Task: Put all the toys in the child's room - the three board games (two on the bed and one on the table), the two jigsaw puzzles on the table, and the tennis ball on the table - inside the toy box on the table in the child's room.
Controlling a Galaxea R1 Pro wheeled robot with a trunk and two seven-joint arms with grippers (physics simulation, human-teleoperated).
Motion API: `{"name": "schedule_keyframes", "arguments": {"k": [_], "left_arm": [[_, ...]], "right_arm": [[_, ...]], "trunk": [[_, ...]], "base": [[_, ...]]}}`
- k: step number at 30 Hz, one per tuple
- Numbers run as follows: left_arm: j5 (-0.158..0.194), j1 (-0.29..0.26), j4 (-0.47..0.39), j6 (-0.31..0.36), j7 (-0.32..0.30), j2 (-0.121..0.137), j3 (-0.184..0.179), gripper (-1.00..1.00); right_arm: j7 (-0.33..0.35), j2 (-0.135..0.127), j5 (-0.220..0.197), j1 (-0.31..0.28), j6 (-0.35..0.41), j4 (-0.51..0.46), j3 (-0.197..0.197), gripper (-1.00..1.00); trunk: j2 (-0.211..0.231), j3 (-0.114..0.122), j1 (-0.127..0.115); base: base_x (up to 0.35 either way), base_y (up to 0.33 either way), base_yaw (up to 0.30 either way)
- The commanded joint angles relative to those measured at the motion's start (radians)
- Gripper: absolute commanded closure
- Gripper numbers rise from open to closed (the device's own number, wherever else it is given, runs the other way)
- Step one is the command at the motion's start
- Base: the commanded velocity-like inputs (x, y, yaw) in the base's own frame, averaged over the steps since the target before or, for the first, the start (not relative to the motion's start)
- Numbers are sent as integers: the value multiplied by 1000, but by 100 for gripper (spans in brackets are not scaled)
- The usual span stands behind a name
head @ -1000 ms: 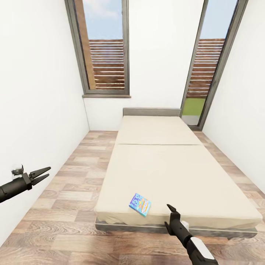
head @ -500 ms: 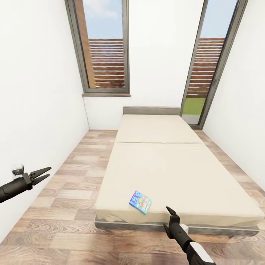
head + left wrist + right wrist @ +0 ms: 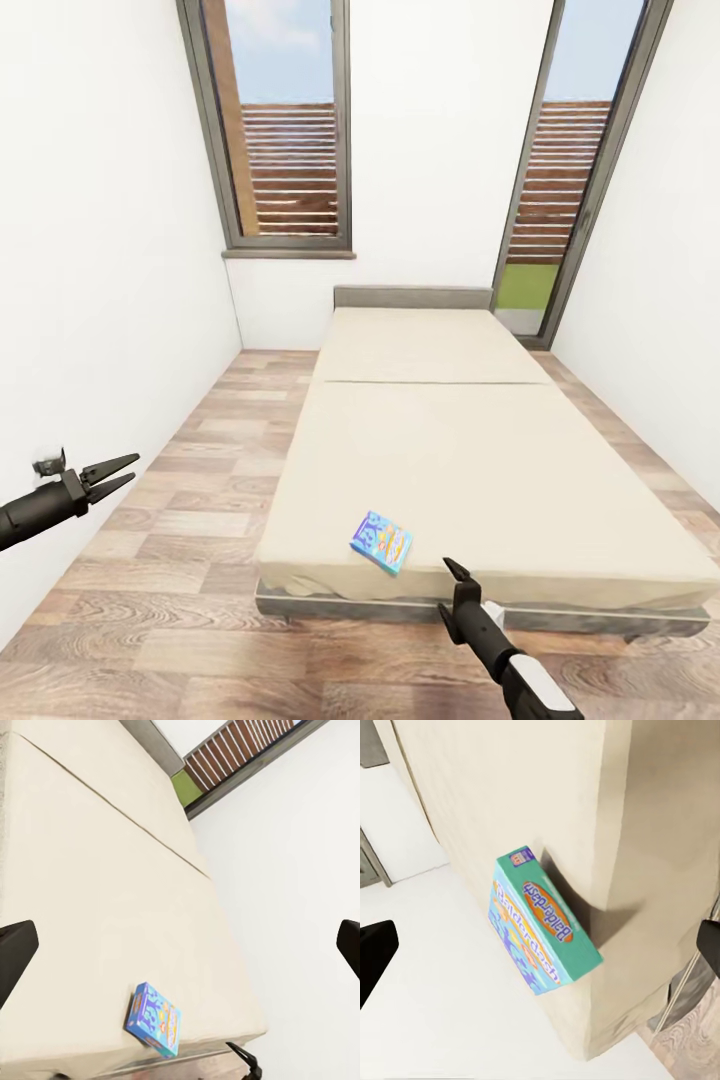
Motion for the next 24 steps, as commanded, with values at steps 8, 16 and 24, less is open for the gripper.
{"name": "schedule_keyframes", "arguments": {"k": [8, 16, 24], "left_arm": [[3, -1, 0, 14, -2, 2, 2, -100], [3, -1, 0, 15, -3, 2, 3, -100], [4, 0, 0, 15, -3, 2, 3, -100]], "right_arm": [[14, 13, -4, -2, 9, 0, 54, -100], [6, 15, -4, -3, 8, 0, 126, -100], [6, 16, -4, -4, 9, 0, 130, -100]], "trunk": [[-57, -26, 31], [-113, -51, 61], [-162, -73, 88]], "base": [[0, 0, 0], [0, 0, 0], [0, 0, 0]]}}
